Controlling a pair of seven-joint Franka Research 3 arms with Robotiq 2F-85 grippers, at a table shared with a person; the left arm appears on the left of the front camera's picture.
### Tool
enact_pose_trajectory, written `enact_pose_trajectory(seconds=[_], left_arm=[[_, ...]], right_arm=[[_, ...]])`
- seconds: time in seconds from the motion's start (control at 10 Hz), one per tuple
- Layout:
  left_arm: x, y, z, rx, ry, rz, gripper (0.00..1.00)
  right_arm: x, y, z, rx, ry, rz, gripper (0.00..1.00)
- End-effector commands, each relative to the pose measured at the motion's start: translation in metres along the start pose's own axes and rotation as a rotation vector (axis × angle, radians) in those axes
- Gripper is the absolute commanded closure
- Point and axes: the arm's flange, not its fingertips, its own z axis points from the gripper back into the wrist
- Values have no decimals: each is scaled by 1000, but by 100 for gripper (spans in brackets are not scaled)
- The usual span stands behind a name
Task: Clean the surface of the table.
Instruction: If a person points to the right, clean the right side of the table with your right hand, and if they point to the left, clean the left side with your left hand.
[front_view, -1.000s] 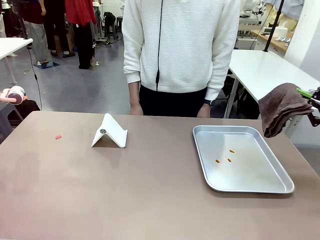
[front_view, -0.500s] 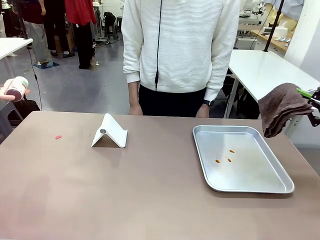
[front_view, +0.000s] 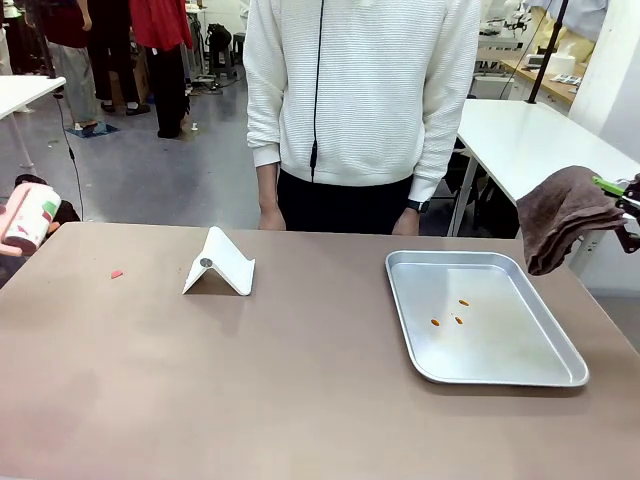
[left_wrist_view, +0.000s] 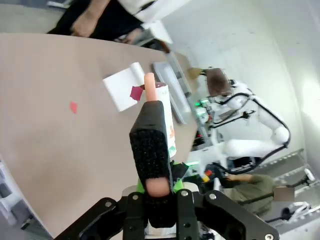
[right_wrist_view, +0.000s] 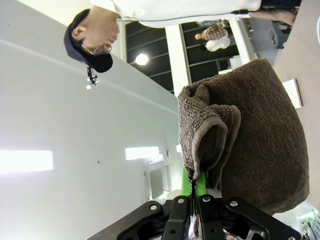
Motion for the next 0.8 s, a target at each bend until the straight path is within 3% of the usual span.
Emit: enact_pose_trajectory(seconds=[0.0, 0.2, 0.4, 0.7], left_arm=[[-9, -11, -21, 150, -73, 60, 79], [-7, -10, -34, 254, -31, 143, 79], [-14, -7, -45, 280, 50, 142, 79], [-15, 4, -68, 362, 82, 166, 79]], right_arm=[[-2, 2, 1, 14, 12, 12, 100], [-2, 2, 1, 14, 12, 12, 100], [-2, 2, 1, 14, 12, 12, 100], [-2, 2, 1, 14, 12, 12, 100]])
